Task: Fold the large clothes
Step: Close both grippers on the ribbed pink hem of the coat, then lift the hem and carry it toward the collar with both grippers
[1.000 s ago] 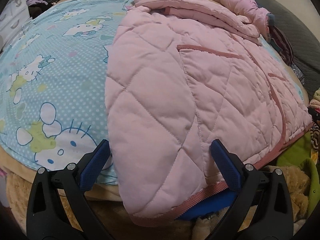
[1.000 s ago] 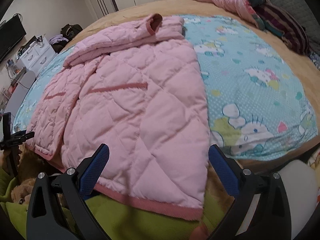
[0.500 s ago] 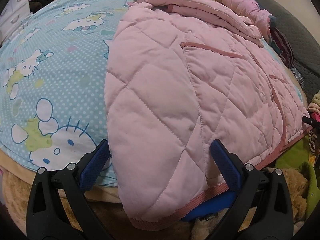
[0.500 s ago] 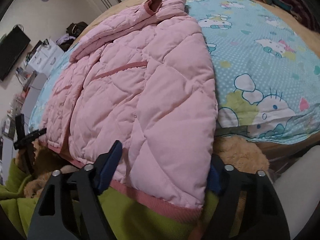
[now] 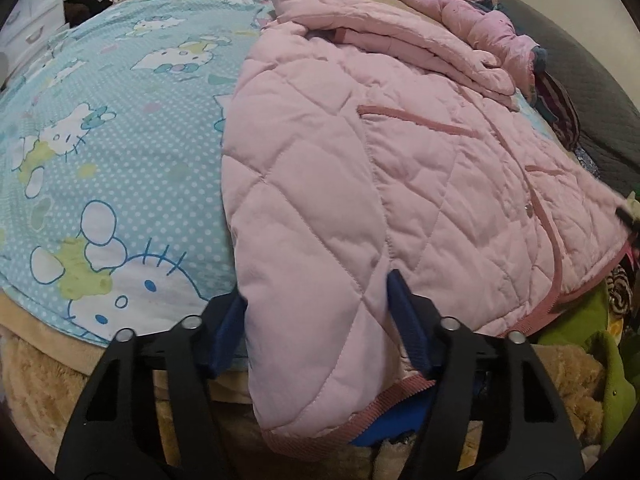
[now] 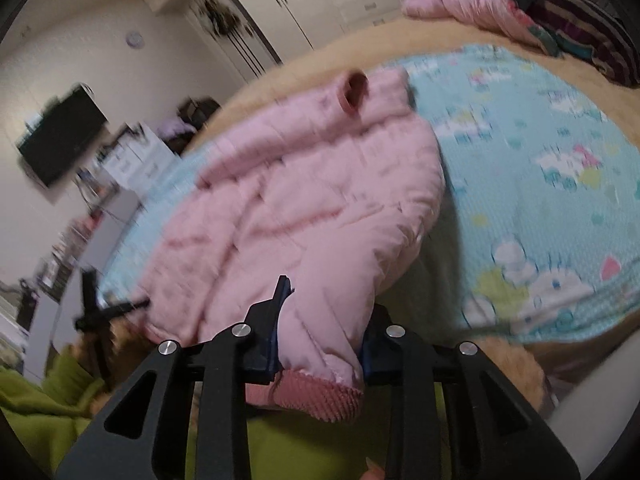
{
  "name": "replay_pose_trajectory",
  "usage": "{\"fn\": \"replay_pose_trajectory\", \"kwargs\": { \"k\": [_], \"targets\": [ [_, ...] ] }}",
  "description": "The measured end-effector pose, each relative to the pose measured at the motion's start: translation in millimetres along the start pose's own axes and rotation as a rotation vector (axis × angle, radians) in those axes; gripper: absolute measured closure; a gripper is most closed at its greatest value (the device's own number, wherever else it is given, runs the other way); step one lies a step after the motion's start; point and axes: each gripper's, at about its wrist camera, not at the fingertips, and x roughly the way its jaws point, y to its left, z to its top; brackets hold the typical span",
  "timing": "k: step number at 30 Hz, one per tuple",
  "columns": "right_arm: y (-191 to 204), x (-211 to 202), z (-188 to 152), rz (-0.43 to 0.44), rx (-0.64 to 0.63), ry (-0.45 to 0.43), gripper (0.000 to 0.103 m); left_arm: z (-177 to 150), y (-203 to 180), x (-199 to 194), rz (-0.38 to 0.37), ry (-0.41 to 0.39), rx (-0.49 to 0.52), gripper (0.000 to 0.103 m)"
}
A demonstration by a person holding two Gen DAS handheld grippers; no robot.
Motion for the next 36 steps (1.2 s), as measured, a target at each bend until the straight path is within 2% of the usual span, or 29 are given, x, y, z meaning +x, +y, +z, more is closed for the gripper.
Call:
{"fn": "replay_pose_trajectory", "kwargs": {
  "k": [2, 3, 4, 6, 7, 11, 15, 21, 27, 36],
  "targets": [
    [5, -2, 12, 0.033, 0.000, -0.031, 0.076, 1, -3, -5, -0.007, -0.005, 0.006, 0.057],
    [7, -3, 18, 0.048, -0.003, -0.045, 0.076, 3, -4, -7, -0.016, -0.008, 0.004, 0.065],
    [9, -3, 23, 0.053, -0.005, -0.050, 0.076, 6, -5, -13, -0.036, -0.024, -0.005, 0.075],
    [14, -2, 31, 0.058, -0.014, -0.064, 0.076, 14, -7, -25, -0.073, -0.059, -0.018, 0.087],
    [17, -2, 35, 0.068, -0.011, -0.073, 0.076, 19, -10, -34, -0.084, -0.089, -0.016, 0.089],
    [16, -2, 46, 0.116, 0.025, -0.104, 0.076, 37, -20, -61, -0.091, -0.182, 0.018, 0.091],
    [12, 0, 55, 0.145, 0.079, -0.123, 0.077, 54, -30, -74, -0.076, -0.240, 0.063, 0.091],
    [14, 1, 77, 0.161, 0.106, -0.142, 0.077, 77, -39, -82, -0.077, -0.288, 0.098, 0.092],
    [15, 7, 102, 0.171, 0.124, -0.157, 0.078, 107, -39, -88, -0.096, -0.330, 0.074, 0.093],
    [11, 11, 114, 0.173, 0.168, -0.164, 0.078, 131, -49, -88, -0.082, -0.342, 0.073, 0.093]
  ]
}}
